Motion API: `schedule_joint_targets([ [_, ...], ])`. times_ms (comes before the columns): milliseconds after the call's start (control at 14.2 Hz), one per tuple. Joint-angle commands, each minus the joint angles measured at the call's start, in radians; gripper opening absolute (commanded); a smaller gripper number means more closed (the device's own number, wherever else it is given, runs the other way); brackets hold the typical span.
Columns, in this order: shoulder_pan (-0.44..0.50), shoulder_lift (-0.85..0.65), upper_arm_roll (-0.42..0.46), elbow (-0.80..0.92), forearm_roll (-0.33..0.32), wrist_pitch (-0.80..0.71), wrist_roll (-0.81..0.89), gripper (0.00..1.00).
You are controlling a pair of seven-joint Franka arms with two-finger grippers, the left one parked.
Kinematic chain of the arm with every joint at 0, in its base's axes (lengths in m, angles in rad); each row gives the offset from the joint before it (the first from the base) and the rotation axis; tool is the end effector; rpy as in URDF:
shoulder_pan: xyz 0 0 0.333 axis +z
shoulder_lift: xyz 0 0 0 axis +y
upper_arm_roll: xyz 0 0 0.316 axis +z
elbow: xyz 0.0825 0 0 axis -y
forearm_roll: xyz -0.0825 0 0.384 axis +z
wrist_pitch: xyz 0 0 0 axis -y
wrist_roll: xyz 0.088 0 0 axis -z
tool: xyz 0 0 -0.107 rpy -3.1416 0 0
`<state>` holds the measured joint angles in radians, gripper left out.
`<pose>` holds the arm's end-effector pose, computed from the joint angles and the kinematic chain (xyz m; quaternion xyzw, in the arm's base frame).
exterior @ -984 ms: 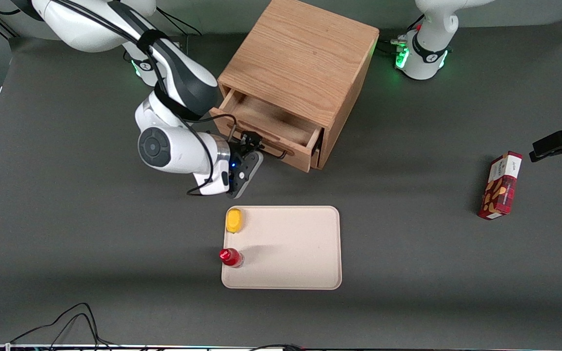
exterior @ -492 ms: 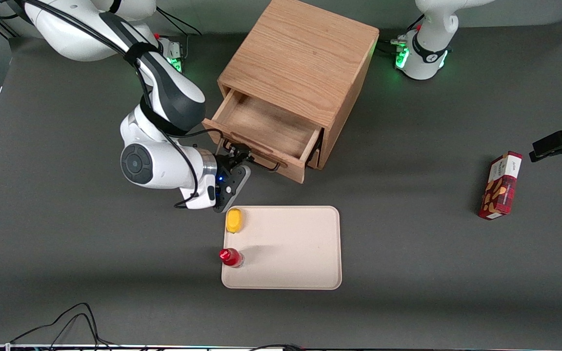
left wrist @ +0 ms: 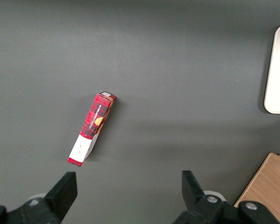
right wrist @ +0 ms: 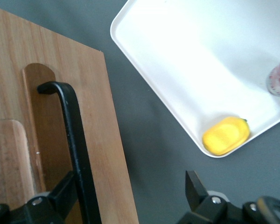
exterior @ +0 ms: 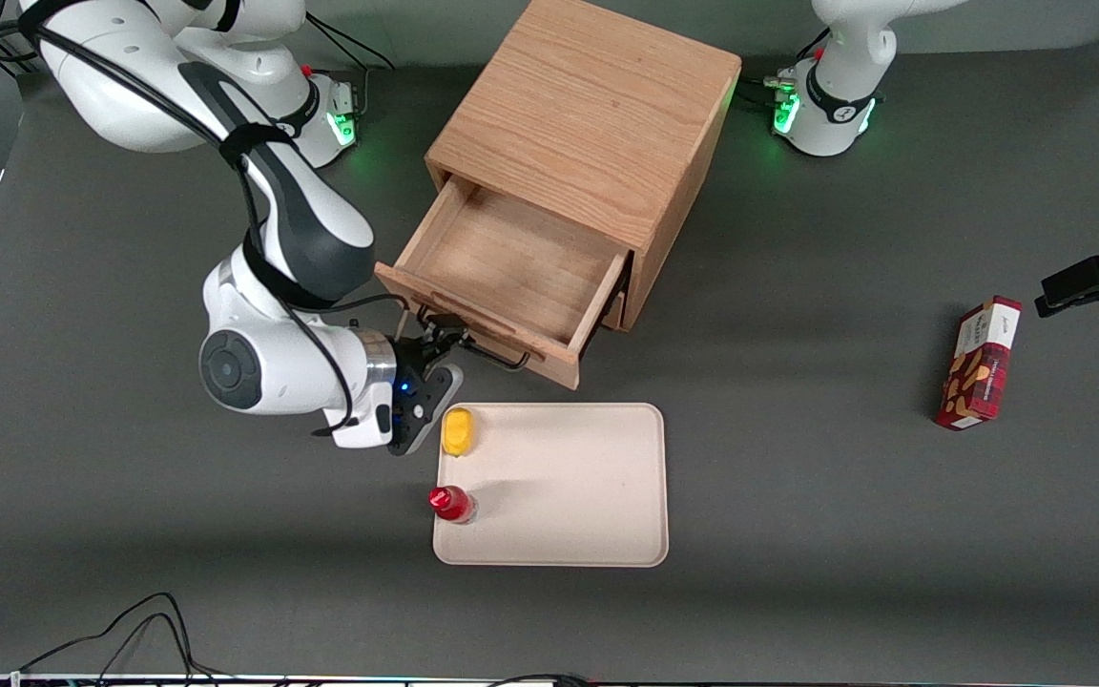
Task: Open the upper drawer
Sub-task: 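Pull the upper drawer outward by its handle with the right gripper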
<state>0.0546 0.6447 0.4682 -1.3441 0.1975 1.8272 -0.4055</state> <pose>0.6405 0.3048 0.3781 -0.8954 -0.3775 0.0611 0.2280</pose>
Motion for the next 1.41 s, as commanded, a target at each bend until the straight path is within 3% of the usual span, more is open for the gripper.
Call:
schedule_joint_targets([
  [0,0.007,0.049,-0.026,0.088,-0.026,-0.035,-0.016,1.0],
  [562,0.005,0.145,-0.051,0.269,-0.027,-0.118,-0.018,1.0],
  [984,0.007,0.064,-0.049,0.296,-0.029,-0.184,-0.009,1.0],
  [1055,0.007,0.008,-0.054,0.292,-0.042,-0.186,-0.003,1.0],
  [1195,0.013,-0.093,-0.053,0.278,-0.157,-0.206,0.004,1.0],
  [1336,0.005,-0.192,-0.062,0.27,-0.184,-0.291,0.004,1.0],
])
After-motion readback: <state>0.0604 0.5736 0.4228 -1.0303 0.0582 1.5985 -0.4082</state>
